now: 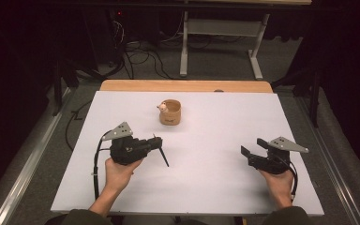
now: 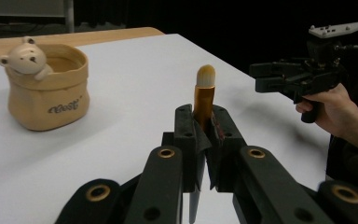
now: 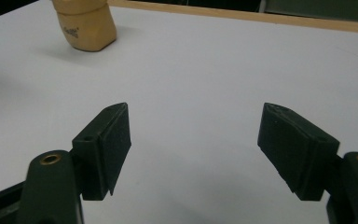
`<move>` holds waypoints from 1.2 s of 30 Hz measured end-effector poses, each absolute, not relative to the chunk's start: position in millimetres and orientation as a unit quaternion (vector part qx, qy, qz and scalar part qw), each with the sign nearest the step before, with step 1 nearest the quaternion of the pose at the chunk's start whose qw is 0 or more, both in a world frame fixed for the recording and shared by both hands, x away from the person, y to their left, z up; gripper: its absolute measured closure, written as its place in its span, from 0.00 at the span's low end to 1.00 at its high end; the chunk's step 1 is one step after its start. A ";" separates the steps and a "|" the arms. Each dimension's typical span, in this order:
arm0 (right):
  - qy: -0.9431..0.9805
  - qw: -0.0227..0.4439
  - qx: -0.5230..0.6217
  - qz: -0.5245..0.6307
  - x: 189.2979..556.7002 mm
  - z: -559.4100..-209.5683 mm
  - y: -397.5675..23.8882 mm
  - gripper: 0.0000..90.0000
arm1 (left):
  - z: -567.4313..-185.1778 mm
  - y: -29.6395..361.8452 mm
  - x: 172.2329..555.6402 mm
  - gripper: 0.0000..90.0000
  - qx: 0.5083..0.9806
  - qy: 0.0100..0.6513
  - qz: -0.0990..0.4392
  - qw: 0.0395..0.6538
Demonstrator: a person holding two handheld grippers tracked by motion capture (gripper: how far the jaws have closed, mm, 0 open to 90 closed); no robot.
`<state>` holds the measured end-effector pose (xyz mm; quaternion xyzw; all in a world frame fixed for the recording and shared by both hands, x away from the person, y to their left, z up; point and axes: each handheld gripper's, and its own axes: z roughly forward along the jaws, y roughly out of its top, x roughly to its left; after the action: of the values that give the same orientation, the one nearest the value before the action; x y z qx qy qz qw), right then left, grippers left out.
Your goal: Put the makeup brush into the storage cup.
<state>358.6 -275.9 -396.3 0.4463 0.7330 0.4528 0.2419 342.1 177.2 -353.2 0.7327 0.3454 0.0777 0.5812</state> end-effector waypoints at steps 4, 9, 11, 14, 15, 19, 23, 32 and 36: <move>0.728 0.244 0.463 0.443 360.9 -402.6 -282.1 0.29 | -348.7 183.0 342.3 0.93 0.731 0.348 0.090 0.581; 0.733 0.244 0.467 0.430 363.2 -408.5 -280.2 0.29 | -341.7 190.6 347.4 0.93 0.726 0.356 0.097 0.580; 0.735 0.245 0.465 0.428 363.4 -409.9 -278.6 0.29 | -337.2 192.4 350.0 0.93 0.728 0.356 0.104 0.577; 0.734 0.241 0.469 0.428 362.5 -411.0 -276.9 0.28 | -331.6 193.9 354.7 0.93 0.730 0.356 0.114 0.572; 0.735 0.241 0.469 0.427 362.5 -411.1 -276.9 0.28 | -328.4 193.4 358.2 0.93 0.732 0.355 0.120 0.569; 0.731 0.235 0.475 0.430 362.5 -411.7 -278.0 0.27 | -322.5 190.5 365.7 0.93 0.735 0.351 0.127 0.566; 0.723 0.237 0.483 0.434 361.5 -415.0 -279.4 0.28 | -318.9 187.9 378.5 0.93 0.739 0.353 0.139 0.557; 0.723 0.246 0.475 0.437 361.0 -414.6 -276.4 0.28 | -309.5 180.4 398.1 0.93 0.741 0.357 0.138 0.552; 0.727 0.253 0.471 0.431 361.0 -414.8 -274.8 0.28 | -306.7 178.6 403.8 0.93 0.738 0.357 0.141 0.555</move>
<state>361.0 -274.8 -414.8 0.4711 0.7266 0.4314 0.2530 403.8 178.6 -306.7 0.7379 0.3568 0.1412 0.5552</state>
